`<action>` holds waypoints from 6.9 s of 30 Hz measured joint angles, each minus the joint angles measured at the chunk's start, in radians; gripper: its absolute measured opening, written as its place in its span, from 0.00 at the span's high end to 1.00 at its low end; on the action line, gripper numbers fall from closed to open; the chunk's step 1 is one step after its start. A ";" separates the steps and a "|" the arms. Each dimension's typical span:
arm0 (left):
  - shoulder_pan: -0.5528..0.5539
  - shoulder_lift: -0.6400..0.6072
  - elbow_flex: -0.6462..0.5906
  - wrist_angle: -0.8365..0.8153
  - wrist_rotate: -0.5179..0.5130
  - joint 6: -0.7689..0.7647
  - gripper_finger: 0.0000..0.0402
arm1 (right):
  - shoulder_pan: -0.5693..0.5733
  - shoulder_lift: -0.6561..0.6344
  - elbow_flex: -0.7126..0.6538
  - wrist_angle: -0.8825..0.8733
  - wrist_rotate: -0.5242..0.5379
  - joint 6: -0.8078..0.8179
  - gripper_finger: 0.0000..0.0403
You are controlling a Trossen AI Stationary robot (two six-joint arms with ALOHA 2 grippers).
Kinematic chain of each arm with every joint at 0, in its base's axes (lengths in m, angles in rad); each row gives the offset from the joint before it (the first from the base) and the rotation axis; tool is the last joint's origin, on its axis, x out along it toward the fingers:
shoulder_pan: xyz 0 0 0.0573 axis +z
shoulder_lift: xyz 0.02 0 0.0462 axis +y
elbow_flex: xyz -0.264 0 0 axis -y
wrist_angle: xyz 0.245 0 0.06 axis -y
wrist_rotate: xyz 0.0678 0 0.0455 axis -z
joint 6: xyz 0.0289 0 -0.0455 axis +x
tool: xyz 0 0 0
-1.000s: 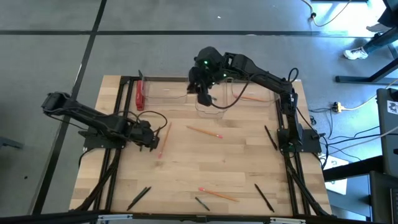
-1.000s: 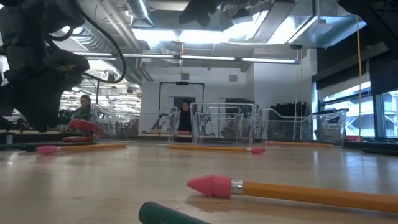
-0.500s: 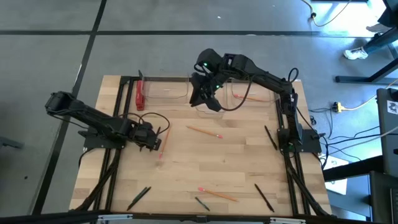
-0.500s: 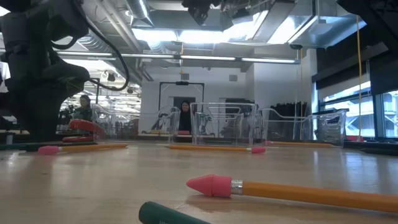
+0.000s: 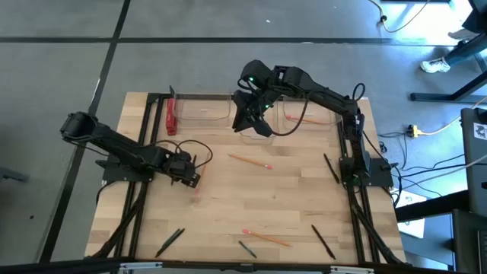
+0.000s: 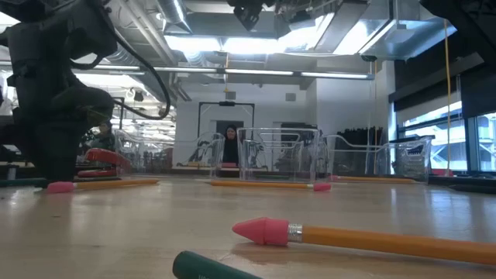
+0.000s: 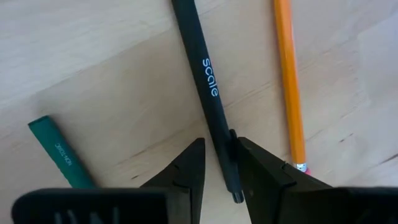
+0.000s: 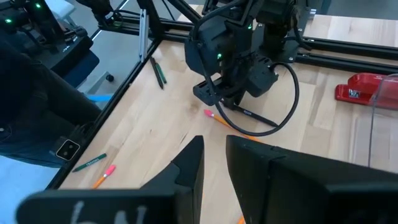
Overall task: Sort crayons/erasers/pens/pencils in bins
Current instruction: Put the black pen into the left transparent bin, then put the orange pencil into the right transparent bin
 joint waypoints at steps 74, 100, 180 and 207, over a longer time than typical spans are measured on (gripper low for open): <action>0.001 0.005 0.057 -0.135 0.029 0.053 0.99 | 0.000 0.000 0.000 0.001 0.001 0.005 0.82; 0.066 -0.126 0.357 -0.523 -0.054 0.141 0.98 | 0.000 0.000 0.000 -0.003 0.002 0.001 0.82; 1.043 0.510 0.621 -0.202 -0.101 1.699 0.78 | 0.008 0.003 0.000 0.060 0.509 0.073 0.82; 0.749 -0.093 0.621 -0.317 -0.101 1.494 0.78 | 0.037 0.003 0.000 -0.170 0.510 0.071 0.82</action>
